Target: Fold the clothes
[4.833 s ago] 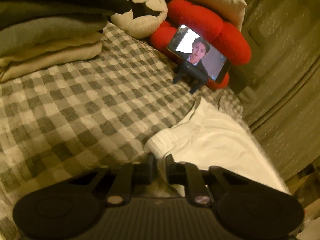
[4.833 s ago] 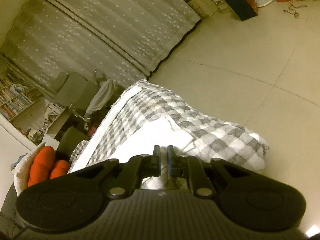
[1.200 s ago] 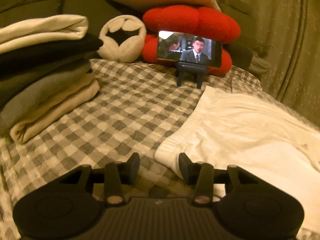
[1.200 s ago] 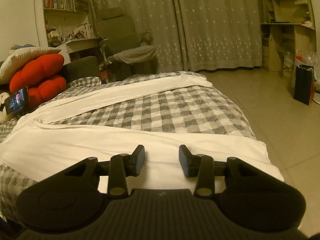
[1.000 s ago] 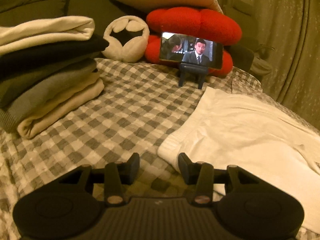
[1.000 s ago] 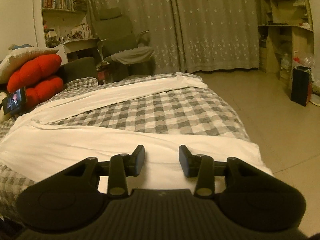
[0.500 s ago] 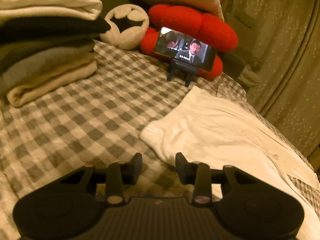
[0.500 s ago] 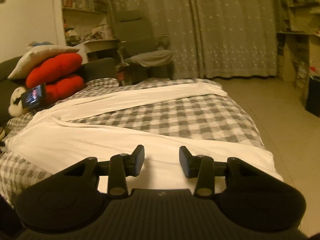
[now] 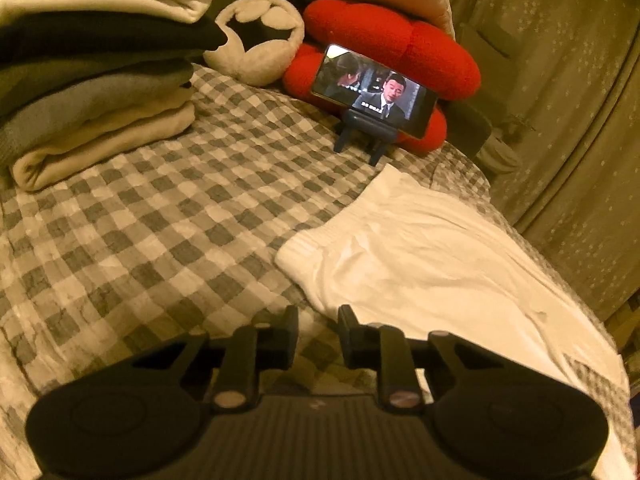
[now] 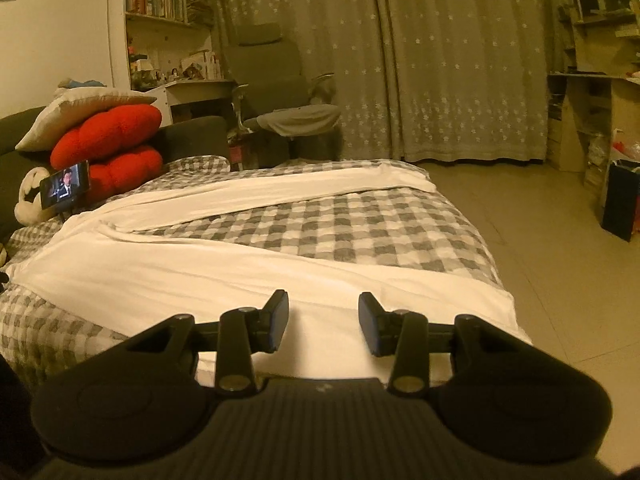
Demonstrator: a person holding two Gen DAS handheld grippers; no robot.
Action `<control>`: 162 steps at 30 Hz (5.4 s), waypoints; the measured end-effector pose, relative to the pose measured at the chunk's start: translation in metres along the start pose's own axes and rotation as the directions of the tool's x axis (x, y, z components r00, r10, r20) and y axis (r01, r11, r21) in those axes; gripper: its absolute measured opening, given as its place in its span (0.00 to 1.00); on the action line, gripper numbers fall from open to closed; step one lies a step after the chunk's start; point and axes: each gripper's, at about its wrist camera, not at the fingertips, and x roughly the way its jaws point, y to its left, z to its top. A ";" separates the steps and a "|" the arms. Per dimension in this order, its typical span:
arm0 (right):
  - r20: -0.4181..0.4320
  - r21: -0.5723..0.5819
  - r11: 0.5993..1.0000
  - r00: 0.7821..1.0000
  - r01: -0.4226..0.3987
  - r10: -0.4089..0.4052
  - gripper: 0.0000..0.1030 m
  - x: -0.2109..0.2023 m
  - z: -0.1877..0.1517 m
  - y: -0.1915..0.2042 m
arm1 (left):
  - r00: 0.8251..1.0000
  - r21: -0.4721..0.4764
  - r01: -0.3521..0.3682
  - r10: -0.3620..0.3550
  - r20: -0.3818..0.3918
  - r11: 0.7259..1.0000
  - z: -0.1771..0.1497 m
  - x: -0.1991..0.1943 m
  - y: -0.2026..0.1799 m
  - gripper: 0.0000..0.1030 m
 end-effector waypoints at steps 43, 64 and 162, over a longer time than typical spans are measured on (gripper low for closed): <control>0.058 0.838 0.546 0.996 -0.013 -0.066 0.27 -0.037 -0.044 -0.121 | 0.998 -0.043 0.053 -0.054 -0.015 0.998 0.007 0.034 -0.005 0.03; 0.209 0.773 0.627 0.973 -0.099 -0.103 0.05 -0.046 0.005 -0.114 | 0.993 -0.054 0.092 -0.087 0.081 0.994 0.038 0.011 -0.014 0.01; 0.060 0.756 0.654 0.995 0.011 -0.086 0.04 -0.036 -0.018 -0.124 | 0.994 -0.102 0.105 -0.100 0.049 0.989 0.020 -0.009 0.005 0.01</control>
